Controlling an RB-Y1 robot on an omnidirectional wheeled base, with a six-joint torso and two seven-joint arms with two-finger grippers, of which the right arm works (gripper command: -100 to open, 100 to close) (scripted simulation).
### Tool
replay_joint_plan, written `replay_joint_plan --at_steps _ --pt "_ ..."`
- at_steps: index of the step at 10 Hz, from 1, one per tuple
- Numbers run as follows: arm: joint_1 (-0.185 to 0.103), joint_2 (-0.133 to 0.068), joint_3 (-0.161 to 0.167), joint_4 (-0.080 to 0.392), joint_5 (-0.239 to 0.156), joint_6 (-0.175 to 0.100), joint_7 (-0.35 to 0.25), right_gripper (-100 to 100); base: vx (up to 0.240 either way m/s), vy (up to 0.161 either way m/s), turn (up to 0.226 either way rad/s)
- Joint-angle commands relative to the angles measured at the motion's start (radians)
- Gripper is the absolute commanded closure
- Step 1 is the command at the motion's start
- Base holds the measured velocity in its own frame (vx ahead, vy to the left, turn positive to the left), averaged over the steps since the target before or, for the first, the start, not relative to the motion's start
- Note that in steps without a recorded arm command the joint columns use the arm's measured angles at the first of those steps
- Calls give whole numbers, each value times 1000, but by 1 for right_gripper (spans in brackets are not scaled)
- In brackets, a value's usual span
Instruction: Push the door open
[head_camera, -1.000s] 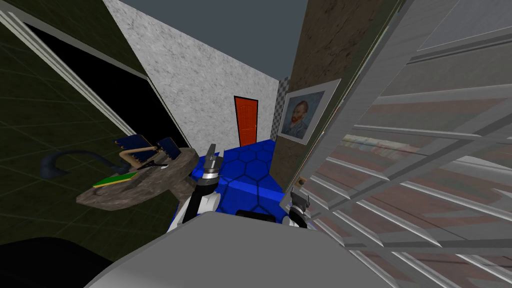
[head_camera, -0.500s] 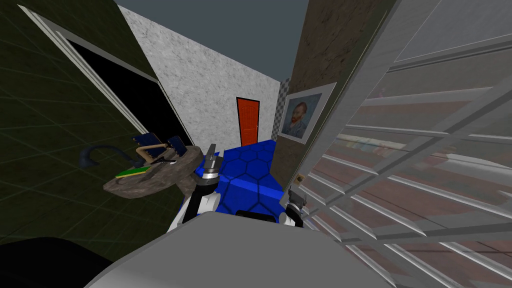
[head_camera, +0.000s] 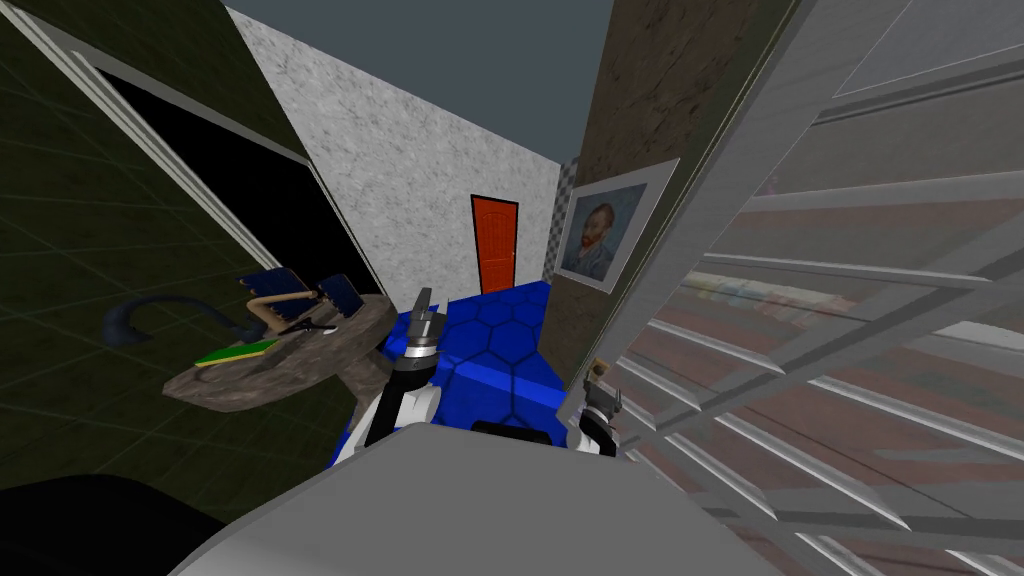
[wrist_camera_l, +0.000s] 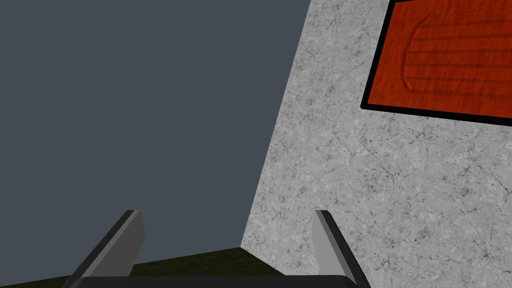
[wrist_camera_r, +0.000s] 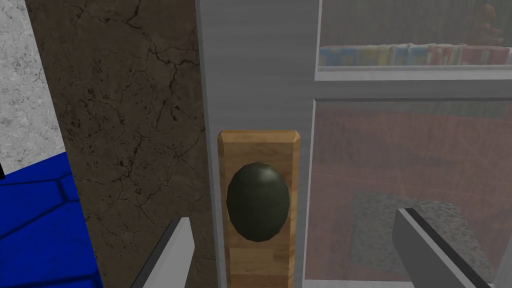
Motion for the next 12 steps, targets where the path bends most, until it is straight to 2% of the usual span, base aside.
replay_joint_plan --at_steps 1,2,3,4,5,10,12 --pt "-3 1 -4 3 -3 2 -5 -100 195 -122 19" --pt "-5 11 -6 5 -4 2 -7 -100 184 -147 16" --pt "-6 30 -7 7 -5 3 -9 -100 185 -121 20" --pt "-5 20 -6 6 -5 1 -8 -100 77 -44 1" --pt "-5 20 -6 6 -5 1 -8 100 -14 7 3" --pt "-5 20 -6 6 -5 1 -8 100 -13 9 3" --pt "-10 6 -9 12 4 8 -12 100 -152 -18 136"
